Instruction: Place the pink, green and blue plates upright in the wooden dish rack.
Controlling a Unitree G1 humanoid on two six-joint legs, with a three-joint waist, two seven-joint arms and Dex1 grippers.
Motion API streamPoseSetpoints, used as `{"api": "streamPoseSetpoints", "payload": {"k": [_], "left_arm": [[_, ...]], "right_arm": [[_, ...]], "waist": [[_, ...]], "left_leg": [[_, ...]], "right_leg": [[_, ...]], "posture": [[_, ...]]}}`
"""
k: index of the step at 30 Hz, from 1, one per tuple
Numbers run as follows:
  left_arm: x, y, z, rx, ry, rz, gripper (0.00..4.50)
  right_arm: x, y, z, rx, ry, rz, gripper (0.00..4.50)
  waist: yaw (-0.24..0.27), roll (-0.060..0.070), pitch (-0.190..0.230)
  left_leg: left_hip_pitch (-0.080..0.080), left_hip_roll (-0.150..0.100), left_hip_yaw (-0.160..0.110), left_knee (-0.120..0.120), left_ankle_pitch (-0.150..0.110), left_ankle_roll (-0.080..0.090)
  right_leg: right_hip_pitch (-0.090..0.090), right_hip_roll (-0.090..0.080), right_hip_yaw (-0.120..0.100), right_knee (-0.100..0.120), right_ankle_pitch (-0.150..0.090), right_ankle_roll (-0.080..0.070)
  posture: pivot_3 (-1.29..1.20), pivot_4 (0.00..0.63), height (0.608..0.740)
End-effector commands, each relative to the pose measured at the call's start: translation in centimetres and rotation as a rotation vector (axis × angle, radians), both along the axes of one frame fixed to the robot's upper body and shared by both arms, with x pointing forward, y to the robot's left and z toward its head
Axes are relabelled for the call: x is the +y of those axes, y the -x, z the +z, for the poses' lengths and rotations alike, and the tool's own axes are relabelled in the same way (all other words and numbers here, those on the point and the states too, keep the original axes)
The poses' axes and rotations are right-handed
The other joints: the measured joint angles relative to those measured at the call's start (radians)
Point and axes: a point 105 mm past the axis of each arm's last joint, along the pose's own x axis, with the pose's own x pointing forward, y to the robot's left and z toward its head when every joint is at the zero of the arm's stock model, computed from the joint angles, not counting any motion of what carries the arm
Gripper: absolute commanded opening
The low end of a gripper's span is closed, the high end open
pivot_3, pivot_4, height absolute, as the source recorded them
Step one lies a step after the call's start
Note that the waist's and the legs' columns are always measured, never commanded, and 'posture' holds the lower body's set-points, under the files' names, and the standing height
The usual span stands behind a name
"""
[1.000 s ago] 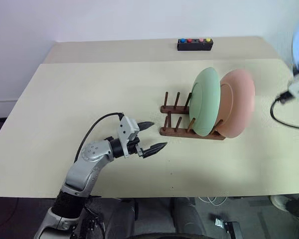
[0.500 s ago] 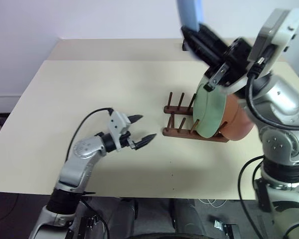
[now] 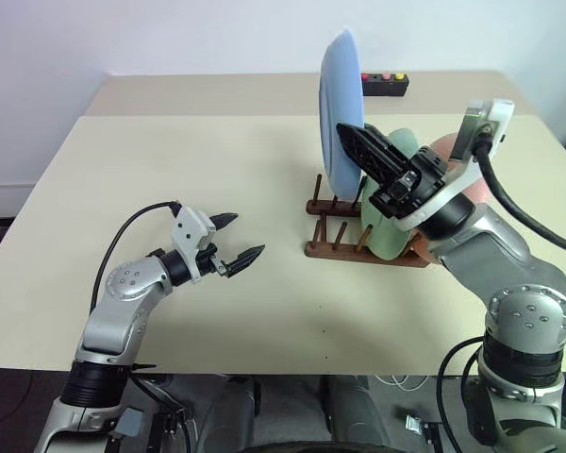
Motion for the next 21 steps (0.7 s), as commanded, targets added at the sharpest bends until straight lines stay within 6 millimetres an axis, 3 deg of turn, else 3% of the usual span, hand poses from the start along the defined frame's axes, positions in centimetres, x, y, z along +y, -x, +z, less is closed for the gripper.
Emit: {"api": "streamPoseSetpoints", "payload": {"k": [1,21], "left_arm": [[-0.3,0.1,1.3,-0.052,0.005,-0.020,4.50],[-0.5,-0.1,1.4,-0.054,0.003,-0.024,4.50]], "right_arm": [[-0.1,0.8,1.0,-0.013,-0.054,0.018,0.08],[0.3,0.7,-1.1,0.125,-0.111,-0.004,0.08]], "waist": [[-0.001,0.000,0.000],[0.000,0.000,0.000]], "left_leg": [[0.000,0.000,0.000,0.000,0.000,0.000],[0.000,0.000,0.000,0.000,0.000,0.000]], "right_leg": [[0.000,0.000,0.000,0.000,0.000,0.000],[-0.001,0.000,0.000,0.000,-0.001,-0.001]], "posture": [[0.00,0.150,0.740],[0.00,0.150,0.740]]}}
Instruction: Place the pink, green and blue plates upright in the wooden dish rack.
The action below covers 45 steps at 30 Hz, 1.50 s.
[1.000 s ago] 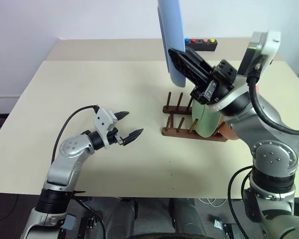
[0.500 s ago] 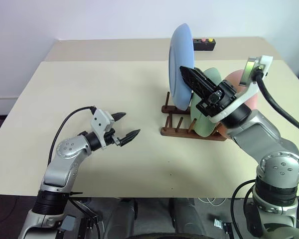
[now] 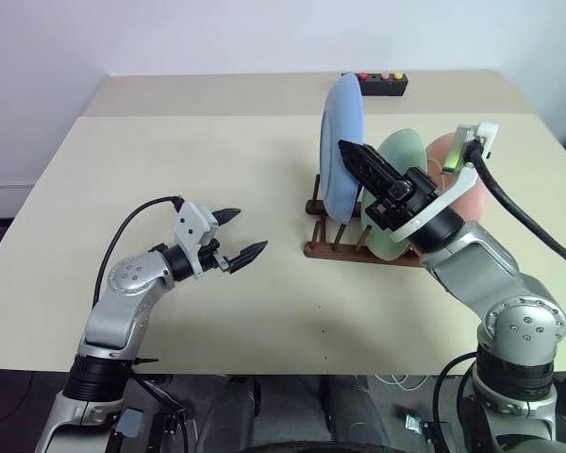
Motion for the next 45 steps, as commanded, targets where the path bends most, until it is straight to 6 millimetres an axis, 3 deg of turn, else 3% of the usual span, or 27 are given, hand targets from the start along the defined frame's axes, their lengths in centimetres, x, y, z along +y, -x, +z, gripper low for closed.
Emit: {"api": "streamPoseSetpoints", "payload": {"k": [1,2,5,12,22,29,33,37,40,45], "left_arm": [[-0.1,0.2,0.7,-0.034,0.001,-0.012,4.50],[-0.1,0.2,0.7,-0.033,0.002,-0.012,4.50],[-0.2,0.2,0.7,-0.033,0.002,-0.015,4.50],[-0.3,0.3,0.7,-0.032,0.004,-0.018,4.50],[-0.4,0.3,0.5,-0.028,0.007,-0.020,4.50],[-0.5,0.3,0.5,-0.028,0.009,-0.024,4.50],[-0.6,0.2,0.5,-0.029,0.009,-0.022,4.50],[-0.6,0.2,0.4,-0.029,0.006,-0.019,4.50],[-0.4,0.4,0.2,-0.023,0.002,-0.015,4.50],[-0.4,0.4,-0.3,-0.009,-0.004,-0.018,4.50]], "right_arm": [[0.4,1.1,0.8,-0.036,-0.022,0.021,0.08],[0.3,1.1,0.7,-0.034,-0.022,0.019,0.08],[0.3,1.2,0.7,-0.034,-0.019,0.016,1.00],[0.3,1.3,0.8,-0.050,0.011,0.008,4.44],[0.7,1.7,0.8,-0.233,0.363,-0.010,4.44],[0.0,1.8,2.0,-0.371,0.540,-0.050,4.44],[-3.1,1.7,3.6,-0.540,0.733,-0.182,4.44],[-7.1,2.5,3.7,-0.558,0.788,-0.210,4.44],[-11.8,3.7,1.9,-0.461,0.835,-0.238,4.44],[-17.1,6.9,-1.9,-0.266,0.782,-0.249,4.44]], "waist": [[0.000,0.000,0.000],[0.000,0.000,0.000],[0.000,0.000,0.000],[0.000,0.000,0.000],[0.001,0.000,0.000],[0.003,0.000,0.000],[0.007,0.000,0.000],[0.008,-0.001,0.000],[0.010,-0.001,0.000],[0.008,-0.001,0.000]], "left_leg": [[0.000,0.000,0.000,0.000,0.000,0.000],[0.000,0.000,0.000,0.000,0.000,0.000],[0.000,0.000,0.000,0.000,0.000,0.000],[0.000,0.000,0.000,-0.001,0.000,0.000],[0.000,0.000,0.000,-0.001,0.000,0.000],[-0.001,0.000,0.000,0.000,0.000,0.000],[-0.003,0.000,0.001,0.001,0.000,0.000],[-0.007,0.000,0.000,0.001,0.000,0.000],[-0.009,0.000,0.001,0.002,0.000,0.000],[-0.008,0.000,0.001,0.002,-0.001,0.001]], "right_leg": [[0.000,0.000,0.000,0.000,0.000,0.000],[0.000,0.000,0.000,0.000,0.000,0.000],[0.000,0.000,0.000,0.000,0.000,0.000],[0.000,0.000,0.000,0.000,0.000,0.000],[-0.001,0.000,0.000,-0.001,0.000,0.000],[-0.001,0.000,0.000,-0.002,0.000,0.000],[-0.002,0.000,0.000,-0.002,0.000,0.000],[-0.001,0.000,-0.001,-0.008,0.001,0.003],[-0.002,0.000,-0.001,-0.010,0.002,0.003],[-0.001,0.000,-0.001,-0.010,0.002,0.004]], "posture": [[0.00,0.150,0.740],[0.00,0.150,0.740],[0.00,0.150,0.740],[0.00,0.150,0.740],[0.00,0.150,0.740],[0.00,0.150,0.740],[0.00,0.150,0.740],[0.00,0.150,0.740],[0.00,0.150,0.740],[0.00,0.150,0.740]]}}
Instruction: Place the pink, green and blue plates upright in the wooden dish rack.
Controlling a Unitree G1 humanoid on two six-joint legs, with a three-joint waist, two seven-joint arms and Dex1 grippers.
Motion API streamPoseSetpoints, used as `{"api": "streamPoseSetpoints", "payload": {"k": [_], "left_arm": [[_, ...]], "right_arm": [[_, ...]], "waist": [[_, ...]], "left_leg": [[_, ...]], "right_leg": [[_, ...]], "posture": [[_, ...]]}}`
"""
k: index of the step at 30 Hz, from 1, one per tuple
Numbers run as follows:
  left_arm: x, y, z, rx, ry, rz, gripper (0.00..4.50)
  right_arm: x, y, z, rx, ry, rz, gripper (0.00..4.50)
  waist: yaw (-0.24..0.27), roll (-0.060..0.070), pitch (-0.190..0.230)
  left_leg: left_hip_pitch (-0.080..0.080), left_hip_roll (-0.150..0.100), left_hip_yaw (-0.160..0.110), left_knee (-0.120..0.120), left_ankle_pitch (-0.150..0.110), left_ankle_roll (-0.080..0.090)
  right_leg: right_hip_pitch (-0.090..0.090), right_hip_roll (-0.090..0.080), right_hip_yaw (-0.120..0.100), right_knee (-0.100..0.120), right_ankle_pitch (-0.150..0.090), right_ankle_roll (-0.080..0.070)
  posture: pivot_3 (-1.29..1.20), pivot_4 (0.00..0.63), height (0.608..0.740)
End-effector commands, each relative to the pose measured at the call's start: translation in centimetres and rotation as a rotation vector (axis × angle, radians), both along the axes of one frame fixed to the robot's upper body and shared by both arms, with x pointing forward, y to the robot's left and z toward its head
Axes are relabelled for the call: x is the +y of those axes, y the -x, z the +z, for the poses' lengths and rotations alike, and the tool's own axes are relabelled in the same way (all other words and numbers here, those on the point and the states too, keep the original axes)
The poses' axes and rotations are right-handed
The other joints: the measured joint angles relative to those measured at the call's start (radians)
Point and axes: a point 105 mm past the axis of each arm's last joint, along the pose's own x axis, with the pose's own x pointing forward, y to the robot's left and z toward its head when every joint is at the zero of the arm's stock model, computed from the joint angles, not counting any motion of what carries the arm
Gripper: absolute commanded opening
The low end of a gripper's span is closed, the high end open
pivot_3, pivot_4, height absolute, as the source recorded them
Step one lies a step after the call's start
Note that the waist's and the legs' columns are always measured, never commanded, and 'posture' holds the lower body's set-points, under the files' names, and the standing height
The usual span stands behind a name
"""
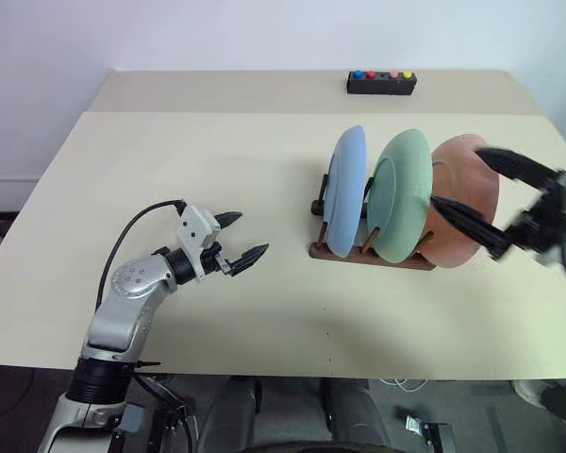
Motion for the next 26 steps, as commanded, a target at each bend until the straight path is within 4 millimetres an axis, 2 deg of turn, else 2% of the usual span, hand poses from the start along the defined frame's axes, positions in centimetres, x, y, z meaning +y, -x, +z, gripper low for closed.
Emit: {"api": "streamPoseSetpoints", "payload": {"k": [1,3,5,7,12,18,26], "left_arm": [[-0.3,0.2,0.6,-0.035,-0.003,-0.022,4.50],[-0.6,0.2,0.4,-0.029,-0.002,-0.030,4.50],[-0.7,0.2,0.2,-0.024,-0.003,-0.037,4.50],[-0.9,0.2,0.1,-0.019,-0.002,-0.040,4.50],[-0.4,0.5,-0.8,0.002,-0.015,-0.030,4.50],[0.9,1.2,-1.5,0.018,-0.043,0.005,4.50],[0.7,1.3,-1.1,0.011,-0.030,0.035,4.50]], "right_arm": [[-3.1,2.7,-0.8,0.008,-0.068,-0.039,4.44],[-4.5,3.3,-1.8,0.033,-0.079,-0.087,4.44],[-5.0,3.8,-3.8,0.106,-0.048,-0.121,4.44],[-5.0,4.0,-4.9,0.137,-0.060,-0.123,4.44],[-4.5,3.8,-9.0,0.246,-0.037,-0.141,4.44],[-4.6,2.8,-11.2,0.272,-0.061,-0.161,4.44],[-5.3,0.8,-11.8,0.234,-0.051,-0.172,4.44]], "waist": [[0.000,0.000,0.000],[-0.005,0.000,0.000],[-0.007,0.000,0.000],[-0.008,0.000,0.000],[-0.004,0.000,0.000],[-0.004,0.000,0.000],[-0.002,0.000,0.000]], "left_leg": [[0.000,0.000,0.000,0.000,0.000,0.000],[0.003,0.000,0.001,0.000,0.000,0.000],[0.008,0.000,0.004,0.001,0.000,0.000],[0.011,0.001,0.005,0.000,0.000,0.000],[0.011,0.001,0.005,0.000,0.000,0.000],[0.010,0.001,0.005,-0.001,0.000,0.000],[0.010,0.001,0.005,0.000,0.000,0.000]], "right_leg": [[0.000,0.000,0.000,0.000,0.000,0.000],[0.003,0.000,0.001,0.000,0.000,0.000],[0.006,0.000,0.003,0.000,-0.002,-0.004],[0.009,0.000,0.003,-0.001,-0.002,-0.004],[0.008,0.000,0.003,-0.002,-0.002,-0.004],[0.008,0.000,0.003,-0.002,-0.002,-0.004],[0.008,0.000,0.003,-0.002,-0.002,-0.004]], "posture": [[0.00,0.150,0.740],[0.00,0.150,0.740],[0.00,0.150,0.740],[0.00,0.150,0.740],[0.00,0.150,0.740],[0.00,0.150,0.740],[0.00,0.150,0.740]]}}
